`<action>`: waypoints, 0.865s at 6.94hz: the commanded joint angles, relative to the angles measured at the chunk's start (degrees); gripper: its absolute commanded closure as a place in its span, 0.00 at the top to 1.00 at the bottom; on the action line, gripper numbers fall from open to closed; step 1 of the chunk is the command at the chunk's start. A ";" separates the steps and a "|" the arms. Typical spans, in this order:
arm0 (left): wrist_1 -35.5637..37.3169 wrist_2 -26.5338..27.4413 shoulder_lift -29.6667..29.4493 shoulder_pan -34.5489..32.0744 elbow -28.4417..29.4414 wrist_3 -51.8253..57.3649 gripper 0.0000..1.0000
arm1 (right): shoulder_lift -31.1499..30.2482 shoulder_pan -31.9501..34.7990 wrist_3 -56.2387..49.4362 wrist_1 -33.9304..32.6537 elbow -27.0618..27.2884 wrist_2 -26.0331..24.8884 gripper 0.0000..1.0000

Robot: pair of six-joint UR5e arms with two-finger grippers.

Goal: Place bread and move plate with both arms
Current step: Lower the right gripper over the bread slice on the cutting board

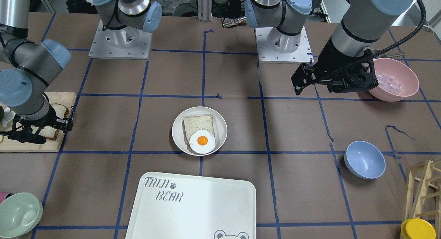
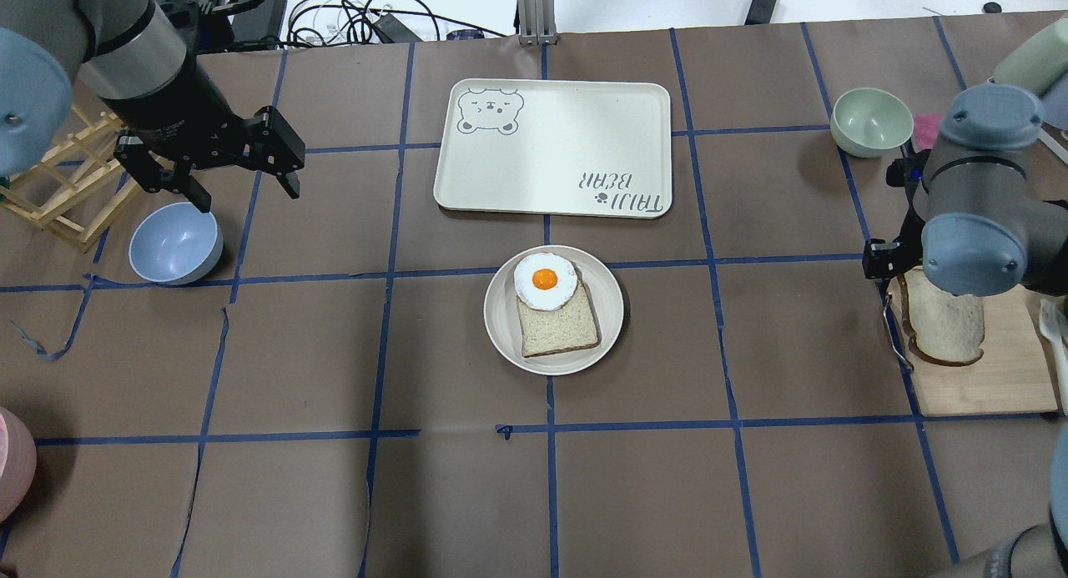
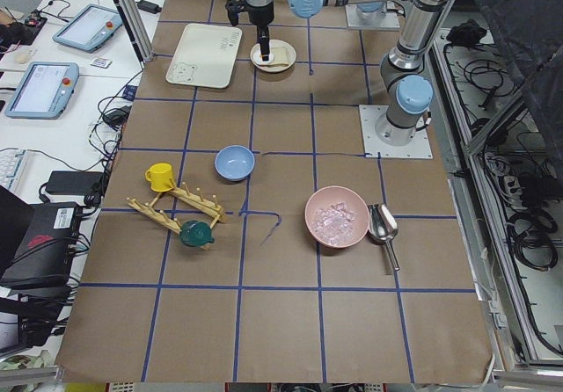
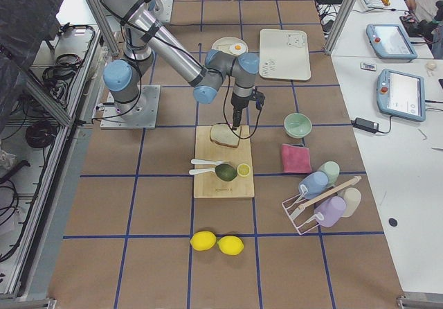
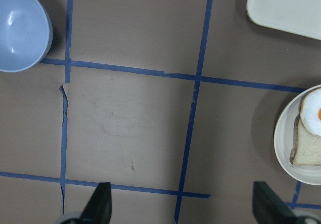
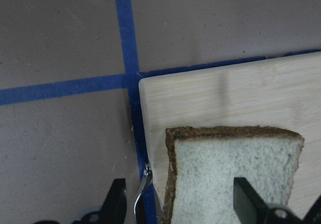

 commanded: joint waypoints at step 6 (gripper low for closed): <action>1.91 0.07 -0.93 0.35 -0.07 -0.09 1.00 | 0.11 0.00 0.31 0.84 2.03 -2.42 0.33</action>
